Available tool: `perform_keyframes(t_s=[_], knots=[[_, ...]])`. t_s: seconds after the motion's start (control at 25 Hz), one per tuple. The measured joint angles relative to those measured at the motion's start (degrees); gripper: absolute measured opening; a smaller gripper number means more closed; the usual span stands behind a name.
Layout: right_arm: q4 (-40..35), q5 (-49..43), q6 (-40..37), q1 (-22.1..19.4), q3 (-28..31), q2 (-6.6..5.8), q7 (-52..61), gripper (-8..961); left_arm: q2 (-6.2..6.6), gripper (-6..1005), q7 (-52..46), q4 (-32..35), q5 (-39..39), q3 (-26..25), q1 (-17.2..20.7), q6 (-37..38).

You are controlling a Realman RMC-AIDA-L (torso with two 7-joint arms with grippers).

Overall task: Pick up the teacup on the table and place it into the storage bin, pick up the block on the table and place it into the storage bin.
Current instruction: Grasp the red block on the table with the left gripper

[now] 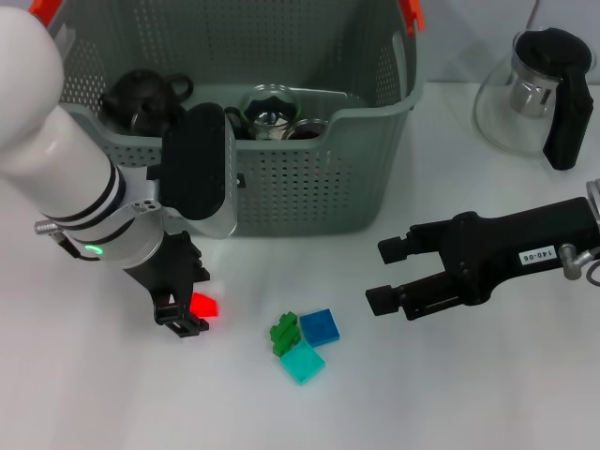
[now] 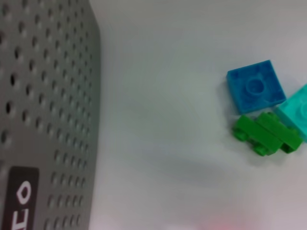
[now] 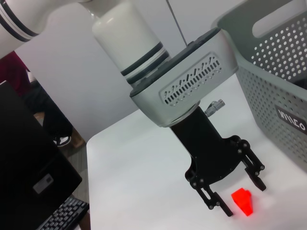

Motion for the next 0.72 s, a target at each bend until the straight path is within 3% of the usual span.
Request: perform_keyframes(t_s=[0.4,0.48,0.72], knots=[[0.0,0.0,0.2,0.0,0.2,0.00,0.0,928,0.08,631,-0.2,-2.2,0.8,-0.2,-1.0,-0.3],[0.0,0.1,0.2,0.0,0.2,0.00,0.0,928,0.08,399,-0.4,-2.1,0.8,-0.3,-1.3,0.1],[0.0,0.2,0.2,0.0,0.2,0.00,0.0,927,0.09,277,-0.7,-1.9,0.9,-0.5,-1.8,1.3]])
